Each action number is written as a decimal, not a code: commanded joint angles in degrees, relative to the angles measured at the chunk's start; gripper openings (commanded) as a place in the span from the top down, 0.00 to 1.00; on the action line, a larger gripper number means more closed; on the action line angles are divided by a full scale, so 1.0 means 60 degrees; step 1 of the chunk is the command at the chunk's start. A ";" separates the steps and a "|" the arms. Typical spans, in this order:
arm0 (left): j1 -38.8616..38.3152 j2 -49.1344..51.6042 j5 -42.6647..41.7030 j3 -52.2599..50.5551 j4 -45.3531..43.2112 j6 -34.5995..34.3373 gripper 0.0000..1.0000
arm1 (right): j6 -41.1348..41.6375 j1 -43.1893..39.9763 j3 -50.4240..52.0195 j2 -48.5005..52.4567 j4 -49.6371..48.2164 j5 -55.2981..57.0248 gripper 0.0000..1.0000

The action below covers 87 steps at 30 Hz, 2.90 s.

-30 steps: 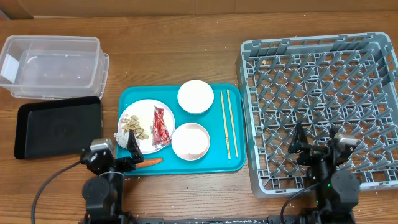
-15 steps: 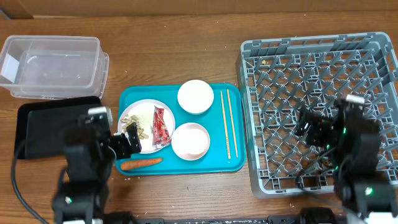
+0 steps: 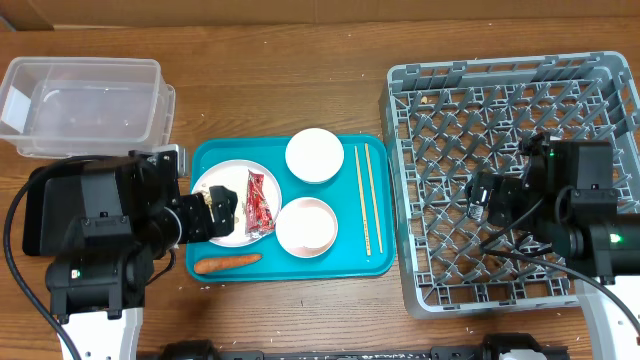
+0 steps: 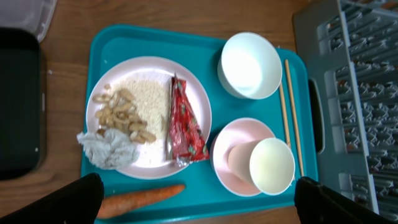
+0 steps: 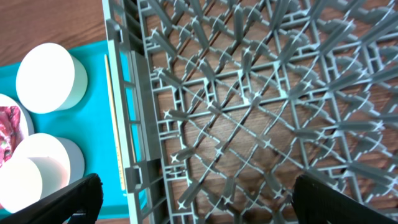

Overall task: Sort waste into correct bins and load items into the dishwasher
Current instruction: 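Grasp the red snack wrapper on the plate with the left gripper, then carry the red wrapper to the clear bin and release it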

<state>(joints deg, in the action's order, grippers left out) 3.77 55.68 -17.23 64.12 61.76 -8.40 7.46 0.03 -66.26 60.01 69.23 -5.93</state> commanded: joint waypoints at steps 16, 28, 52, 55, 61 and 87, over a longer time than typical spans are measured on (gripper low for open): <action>-0.0637 0.4229 0.0211 0.0138 -0.1013 0.0044 0.00 | -0.0025 -0.0025 -0.0248 -0.0033 0.0204 0.0262 0.00; -0.1410 0.7206 0.0219 0.0138 -0.2626 0.0044 0.00 | -0.0025 -0.0025 -0.0248 -0.0033 0.0248 0.0262 0.00; -0.1698 0.8200 0.0470 0.0718 -0.3592 0.0044 0.96 | -0.0029 -0.0025 -0.0248 -0.0033 0.0415 0.0262 0.00; -0.1545 0.8131 0.0521 0.1410 -0.2954 0.0047 0.96 | -0.0029 -0.0025 -0.0248 -0.0033 0.0415 0.0266 0.00; -0.1100 0.8072 0.1530 0.3362 -0.1443 0.0047 0.96 | -0.0029 -0.0025 -0.0248 -0.0033 0.0419 0.0270 0.00; 0.2991 0.8786 0.3974 0.5391 -0.6889 0.0004 0.96 | 0.0007 -0.0025 -0.0248 -0.0033 0.0696 0.0401 0.00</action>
<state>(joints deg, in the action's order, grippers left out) 20.10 105.34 5.41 95.33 22.63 -8.58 7.49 0.03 -66.28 60.07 73.14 -4.03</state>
